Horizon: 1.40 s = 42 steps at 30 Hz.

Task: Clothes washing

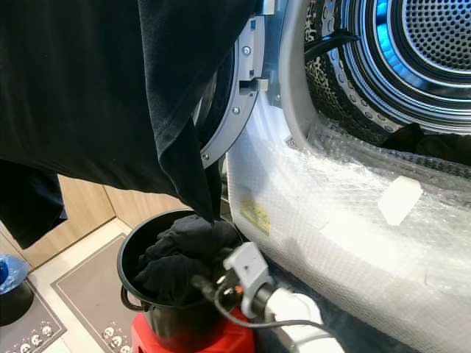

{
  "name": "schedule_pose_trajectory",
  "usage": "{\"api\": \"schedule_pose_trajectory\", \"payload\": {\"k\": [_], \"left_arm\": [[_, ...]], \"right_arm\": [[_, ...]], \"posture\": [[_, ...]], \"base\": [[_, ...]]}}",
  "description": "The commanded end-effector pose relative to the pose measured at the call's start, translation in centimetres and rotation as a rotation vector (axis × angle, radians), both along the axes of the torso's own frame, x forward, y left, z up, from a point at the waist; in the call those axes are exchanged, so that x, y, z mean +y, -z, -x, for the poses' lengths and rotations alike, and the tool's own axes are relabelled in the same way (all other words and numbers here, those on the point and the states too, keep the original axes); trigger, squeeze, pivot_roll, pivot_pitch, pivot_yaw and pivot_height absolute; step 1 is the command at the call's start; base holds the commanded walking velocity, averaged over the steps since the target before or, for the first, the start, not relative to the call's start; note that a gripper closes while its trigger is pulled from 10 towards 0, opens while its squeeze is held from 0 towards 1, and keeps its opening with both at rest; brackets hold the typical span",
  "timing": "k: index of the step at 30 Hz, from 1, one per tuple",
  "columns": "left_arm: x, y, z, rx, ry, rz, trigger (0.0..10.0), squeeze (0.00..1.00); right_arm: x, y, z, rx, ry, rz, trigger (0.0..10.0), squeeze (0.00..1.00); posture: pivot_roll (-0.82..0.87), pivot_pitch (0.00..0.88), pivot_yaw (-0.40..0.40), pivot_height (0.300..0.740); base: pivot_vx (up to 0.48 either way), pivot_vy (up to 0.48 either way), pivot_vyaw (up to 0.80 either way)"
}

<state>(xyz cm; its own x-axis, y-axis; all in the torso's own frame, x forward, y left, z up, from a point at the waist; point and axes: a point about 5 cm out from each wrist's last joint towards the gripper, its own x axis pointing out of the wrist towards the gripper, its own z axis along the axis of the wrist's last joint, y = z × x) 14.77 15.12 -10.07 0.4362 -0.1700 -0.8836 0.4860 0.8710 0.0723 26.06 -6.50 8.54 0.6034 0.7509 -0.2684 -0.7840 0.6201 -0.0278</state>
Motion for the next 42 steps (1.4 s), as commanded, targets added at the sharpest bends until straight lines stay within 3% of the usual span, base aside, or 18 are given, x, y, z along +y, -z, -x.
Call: {"api": "schedule_pose_trajectory", "payload": {"k": [1, 5, 8, 18, 31, 42], "left_arm": [[0.5, 0.9, 2.3, 0.097, -0.003, -0.047, 10.0, 0.00], [0.0, 0.8, 2.1, 0.092, 0.005, -0.040, 10.0, 0.00], [-0.4, 0.7, 1.7, 0.083, 0.012, -0.022, 10.0, 0.00], [-0.3, 0.4, 0.8, 0.060, 0.022, -0.006, 10.0, 0.00], [-0.9, 0.2, 0.3, 0.047, 0.039, 0.007, 10.0, 0.00], [-1.4, 0.1, 0.1, 0.043, 0.047, 0.016, 10.0, 0.00]], "right_arm": [[1.1, 0.0, -0.2, -0.030, -0.001, 0.020, 10.0, 0.00], [1.8, 0.0, -0.4, -0.043, 0.007, 0.016, 10.0, 0.00], [4.2, -0.3, -0.9, -0.053, 0.014, 0.000, 10.0, 0.00], [7.2, 0.1, -0.9, -0.096, 0.009, 0.057, 10.0, 0.00], [7.0, 1.9, -1.4, -0.156, 0.074, 0.239, 10.0, 0.00], [6.0, 3.8, -1.6, -0.088, 0.125, 0.386, 10.0, 0.00]], "posture": [[-0.08, 0.000, 0.006, 0.740], [-0.08, 0.000, 0.006, 0.740], [-0.07, 0.000, 0.000, 0.740], [-0.06, 0.000, 0.001, 0.740], [-0.06, 0.000, 0.000, 0.740], [-0.06, 0.000, -0.001, 0.740]], "base": [[0.000, 0.000, 0.00], [0.000, 0.000, 0.00], [0.000, 0.000, 0.00], [0.000, 0.000, 0.00], [0.000, 0.000, 0.00], [0.000, 0.000, 0.00]]}}
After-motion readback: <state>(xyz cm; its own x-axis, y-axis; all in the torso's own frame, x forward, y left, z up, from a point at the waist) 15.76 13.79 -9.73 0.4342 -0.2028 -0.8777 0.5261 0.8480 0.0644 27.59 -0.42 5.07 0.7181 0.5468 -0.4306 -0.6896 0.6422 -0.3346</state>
